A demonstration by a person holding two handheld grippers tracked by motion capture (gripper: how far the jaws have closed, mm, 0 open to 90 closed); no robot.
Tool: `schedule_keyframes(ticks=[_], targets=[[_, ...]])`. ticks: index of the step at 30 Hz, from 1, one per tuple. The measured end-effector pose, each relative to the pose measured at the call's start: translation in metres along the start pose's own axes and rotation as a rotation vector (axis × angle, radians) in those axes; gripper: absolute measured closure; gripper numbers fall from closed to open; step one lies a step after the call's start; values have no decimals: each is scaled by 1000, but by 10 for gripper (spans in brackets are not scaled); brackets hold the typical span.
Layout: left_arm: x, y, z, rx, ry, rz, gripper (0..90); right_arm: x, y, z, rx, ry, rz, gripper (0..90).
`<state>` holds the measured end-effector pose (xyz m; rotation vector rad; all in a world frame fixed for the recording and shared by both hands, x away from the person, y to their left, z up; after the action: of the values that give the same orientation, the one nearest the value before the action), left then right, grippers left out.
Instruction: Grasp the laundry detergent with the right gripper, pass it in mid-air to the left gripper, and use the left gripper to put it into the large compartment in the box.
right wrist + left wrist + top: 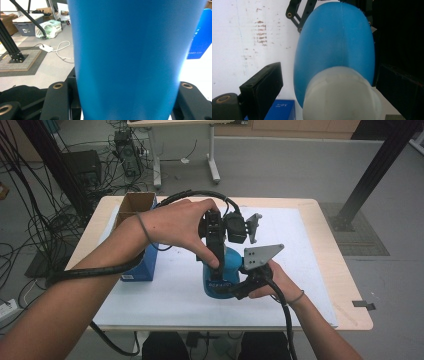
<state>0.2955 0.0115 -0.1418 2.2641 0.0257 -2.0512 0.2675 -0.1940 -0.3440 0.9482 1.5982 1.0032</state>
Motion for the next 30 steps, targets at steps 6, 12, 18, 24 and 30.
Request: schedule_keyframes(ticks=[6, 12, 18, 24, 30], targets=[[0, -2, -1, -4, 0, 0, 81, 0, 0, 0, -1, -5, 0, 419], [0, -5, -1, -10, 1, 3, 82, 0, -1, 0, 1, -7, 2, 419], [1, -7, -1, -15, -2, 5, 79, 1, -1, 0, 3, -8, 2, 419], [0, -7, -1, -13, -5, 6, 76, 1, -1, 1, 3, -4, 1, 419], [-1, -7, -1, -12, -7, 9, 77, 2, -1, 1, 1, -3, 0, 419]])
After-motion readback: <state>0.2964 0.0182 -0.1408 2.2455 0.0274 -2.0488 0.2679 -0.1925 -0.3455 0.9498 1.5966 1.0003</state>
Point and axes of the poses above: each handheld gripper's, and its own axes: x roughly forward along the jaws, y roughly out of its top, z roughly to its right, the point moved 7 cm from there along x, roughly forward along the jaws, and after that the axes turned 12 degrees about y, right-handed, at the moved point
